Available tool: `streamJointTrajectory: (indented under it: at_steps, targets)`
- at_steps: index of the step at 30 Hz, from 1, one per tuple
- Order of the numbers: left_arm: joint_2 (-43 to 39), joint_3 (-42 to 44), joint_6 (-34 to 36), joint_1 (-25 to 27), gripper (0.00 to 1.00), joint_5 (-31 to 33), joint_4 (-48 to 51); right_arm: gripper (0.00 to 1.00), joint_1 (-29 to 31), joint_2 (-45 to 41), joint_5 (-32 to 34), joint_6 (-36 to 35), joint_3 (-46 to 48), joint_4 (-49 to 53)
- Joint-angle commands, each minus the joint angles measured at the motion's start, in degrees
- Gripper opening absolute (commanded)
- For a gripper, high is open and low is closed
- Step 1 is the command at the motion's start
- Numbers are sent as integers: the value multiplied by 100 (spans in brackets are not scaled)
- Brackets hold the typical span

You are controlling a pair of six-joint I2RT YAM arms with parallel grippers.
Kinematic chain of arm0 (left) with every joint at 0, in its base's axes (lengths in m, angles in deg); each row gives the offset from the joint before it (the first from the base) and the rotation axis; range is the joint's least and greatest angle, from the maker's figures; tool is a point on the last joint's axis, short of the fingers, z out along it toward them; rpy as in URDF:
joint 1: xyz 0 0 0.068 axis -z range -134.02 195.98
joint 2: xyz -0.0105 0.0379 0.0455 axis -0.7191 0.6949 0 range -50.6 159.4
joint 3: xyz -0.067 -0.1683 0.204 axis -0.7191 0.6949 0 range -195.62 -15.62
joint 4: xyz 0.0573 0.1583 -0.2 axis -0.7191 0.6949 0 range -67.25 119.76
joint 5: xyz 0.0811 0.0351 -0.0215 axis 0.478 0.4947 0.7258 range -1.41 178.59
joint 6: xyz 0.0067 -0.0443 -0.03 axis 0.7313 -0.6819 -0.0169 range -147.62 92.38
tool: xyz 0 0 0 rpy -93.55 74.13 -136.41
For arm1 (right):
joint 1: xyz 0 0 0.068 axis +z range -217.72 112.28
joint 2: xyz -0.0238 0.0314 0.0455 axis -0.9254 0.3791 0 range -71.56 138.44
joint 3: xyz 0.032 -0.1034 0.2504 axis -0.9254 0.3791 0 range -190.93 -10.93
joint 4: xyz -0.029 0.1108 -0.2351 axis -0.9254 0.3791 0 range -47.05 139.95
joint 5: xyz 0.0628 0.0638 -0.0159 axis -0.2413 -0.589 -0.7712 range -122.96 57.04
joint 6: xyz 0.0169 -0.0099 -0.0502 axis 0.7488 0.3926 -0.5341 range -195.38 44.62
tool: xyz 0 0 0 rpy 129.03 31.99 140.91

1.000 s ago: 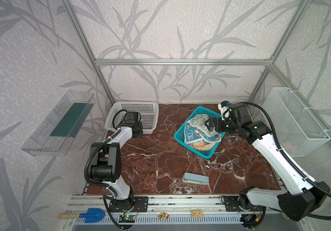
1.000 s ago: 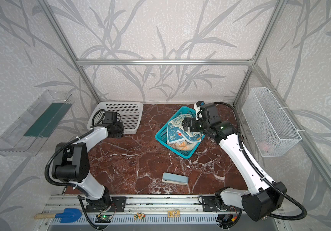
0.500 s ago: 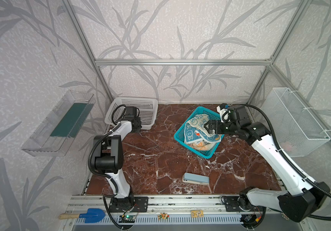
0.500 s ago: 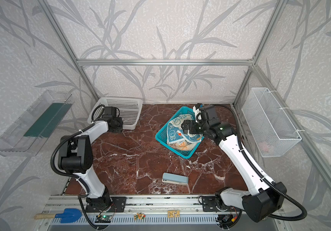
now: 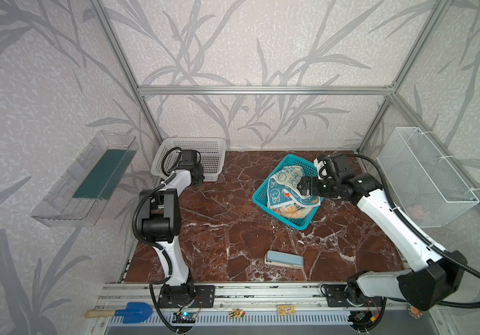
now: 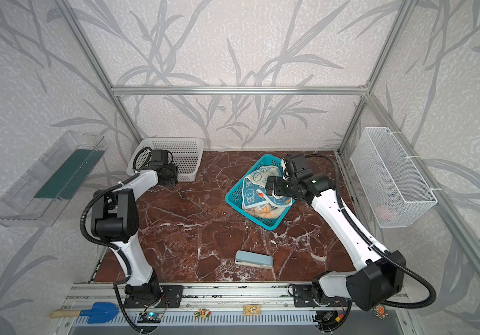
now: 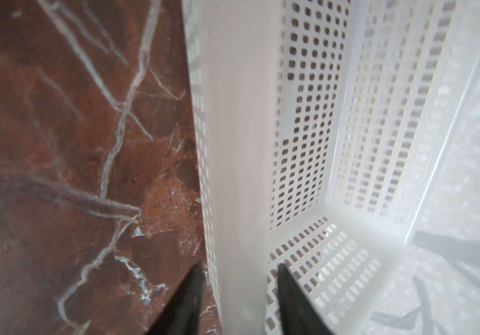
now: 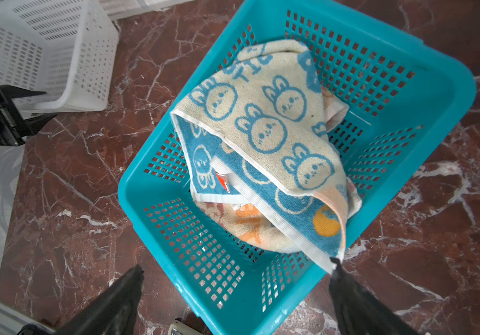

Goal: Fold and stack the towels

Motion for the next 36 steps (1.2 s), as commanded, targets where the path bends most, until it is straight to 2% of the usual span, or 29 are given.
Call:
streamJointTrajectory:
  at_steps: [1,6,7,16,23,28,31,36]
  targets:
    - [-155,-36,20,-25,63,-86,12,99,157,433,341,468,-403,-9]
    - [-500,292,111,15,96,-343,-102,99,593,1404,766,833,-1225,-23]
    - [-600,395,139,38,99,-410,-161,99,680,1677,791,902,-1475,30]
    - [-1843,1171,1527,90,99,-800,144,99,1337,3626,1125,1725,-3159,494]
    - [-3352,2033,2882,455,99,-554,763,99,1634,4732,1278,1998,-4235,868]
    - [-4235,2627,3545,872,99,-597,1073,81,1676,5586,1380,1994,-5442,1538]
    - [-4517,2723,3890,1113,99,-575,1317,66,1672,6002,1486,1849,-6186,2100]
    - [-4704,2755,4033,1260,99,-644,1408,46,1654,6149,1555,1693,-6459,2598]
